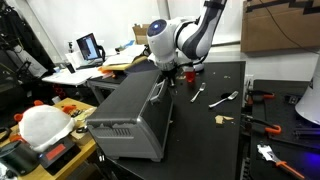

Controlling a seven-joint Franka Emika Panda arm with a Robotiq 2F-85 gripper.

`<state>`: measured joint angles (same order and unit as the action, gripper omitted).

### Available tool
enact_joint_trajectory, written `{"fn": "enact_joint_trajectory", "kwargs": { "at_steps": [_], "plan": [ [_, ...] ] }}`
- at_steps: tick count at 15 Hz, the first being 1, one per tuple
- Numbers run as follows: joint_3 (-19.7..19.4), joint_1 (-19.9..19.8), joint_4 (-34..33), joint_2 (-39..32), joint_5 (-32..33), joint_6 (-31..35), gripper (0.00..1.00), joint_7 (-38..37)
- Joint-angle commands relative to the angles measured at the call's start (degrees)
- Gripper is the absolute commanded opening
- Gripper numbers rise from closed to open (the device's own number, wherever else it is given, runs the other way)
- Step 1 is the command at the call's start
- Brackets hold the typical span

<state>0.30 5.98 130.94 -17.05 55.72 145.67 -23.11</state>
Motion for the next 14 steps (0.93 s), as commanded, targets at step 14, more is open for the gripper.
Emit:
{"fn": "enact_joint_trajectory", "kwargs": {
  "at_steps": [14],
  "plan": [
    [2.3, -3.6, -1.7, 0.1, -32.7, 1.2, 0.03, 25.5]
  ]
}}
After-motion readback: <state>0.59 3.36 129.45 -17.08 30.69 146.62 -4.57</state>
